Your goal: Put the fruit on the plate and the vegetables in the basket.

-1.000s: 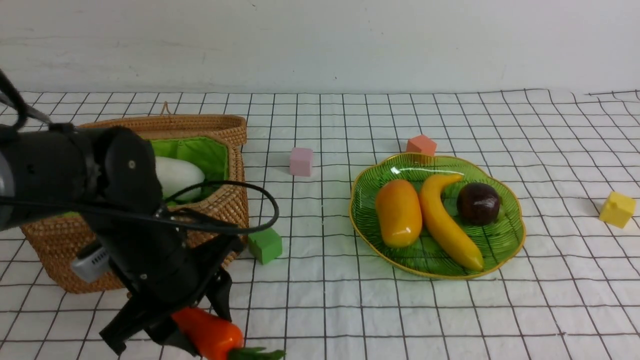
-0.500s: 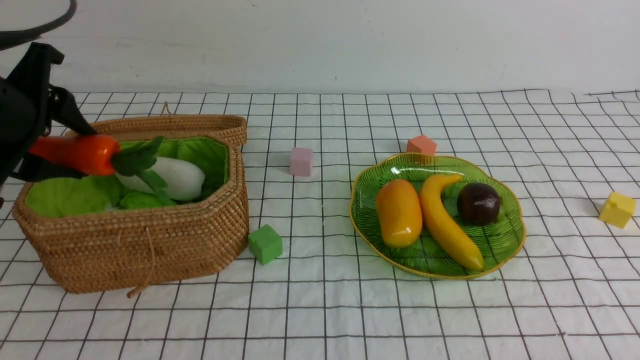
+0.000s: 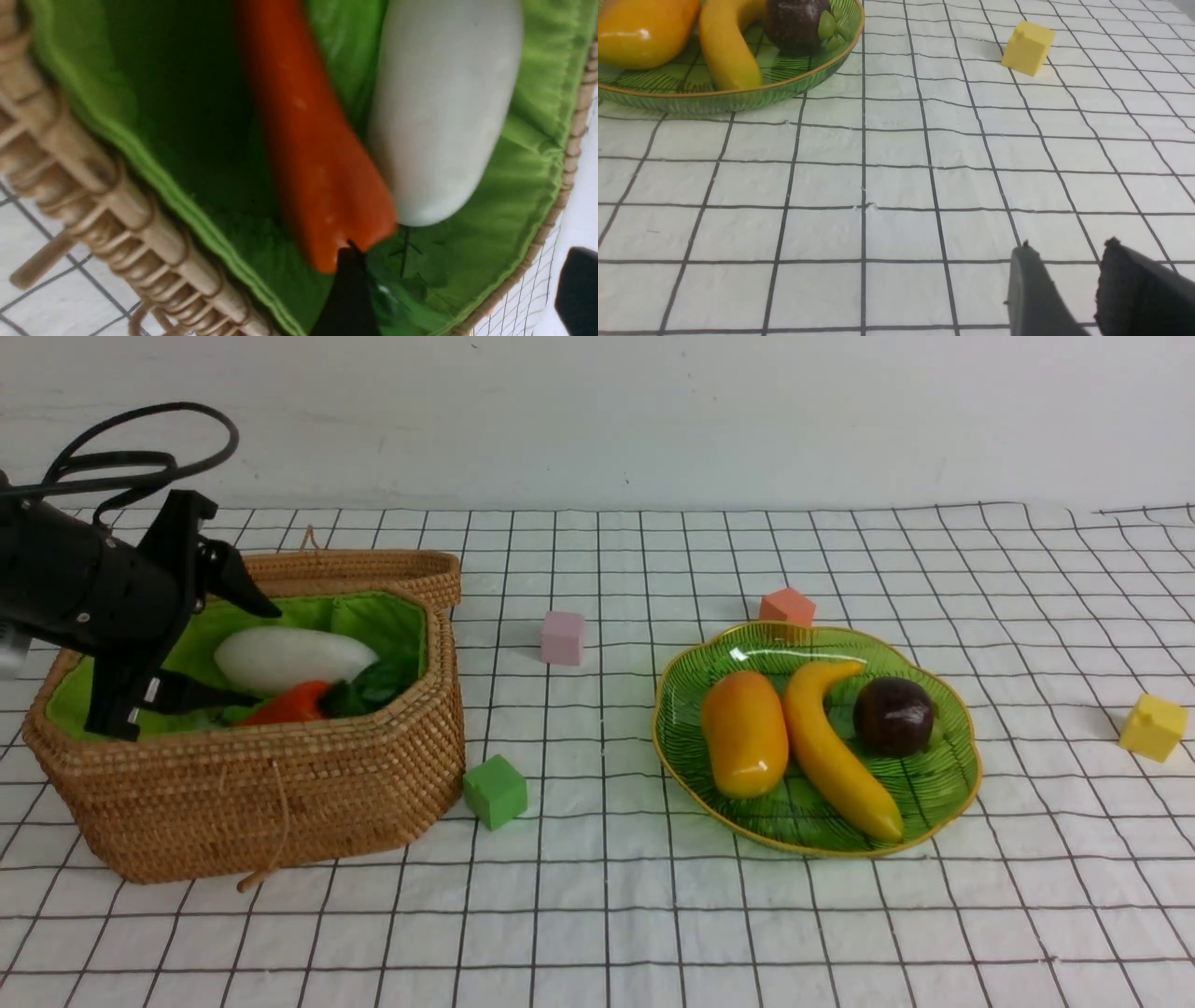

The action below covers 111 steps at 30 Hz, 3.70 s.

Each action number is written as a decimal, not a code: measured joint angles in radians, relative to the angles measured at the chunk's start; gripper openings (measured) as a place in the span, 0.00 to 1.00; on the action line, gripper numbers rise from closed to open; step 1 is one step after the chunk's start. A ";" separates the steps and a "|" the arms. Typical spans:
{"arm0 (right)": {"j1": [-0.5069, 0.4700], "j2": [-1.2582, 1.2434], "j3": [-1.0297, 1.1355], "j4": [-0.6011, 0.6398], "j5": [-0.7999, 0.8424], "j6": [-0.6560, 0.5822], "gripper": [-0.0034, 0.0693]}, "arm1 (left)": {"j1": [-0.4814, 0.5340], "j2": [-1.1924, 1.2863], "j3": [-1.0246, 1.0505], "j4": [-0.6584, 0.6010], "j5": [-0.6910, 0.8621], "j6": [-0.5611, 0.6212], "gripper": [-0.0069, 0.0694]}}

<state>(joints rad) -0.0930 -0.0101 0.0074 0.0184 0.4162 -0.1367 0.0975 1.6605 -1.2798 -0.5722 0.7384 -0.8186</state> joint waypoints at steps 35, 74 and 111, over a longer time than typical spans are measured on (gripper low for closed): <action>0.000 0.000 0.000 0.000 0.000 0.000 0.37 | 0.002 -1.420 0.660 0.133 0.140 0.644 0.07; 0.000 0.000 0.000 0.000 0.000 0.000 0.37 | -0.088 -1.670 1.301 0.622 -0.299 0.653 0.08; 0.000 0.000 0.000 0.000 0.000 0.000 0.37 | -0.088 -1.670 1.303 0.639 -0.306 0.653 0.09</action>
<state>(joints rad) -0.0930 -0.0101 0.0074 0.0184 0.4162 -0.1367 0.0095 -0.0094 0.0232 0.0665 0.4328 -0.1654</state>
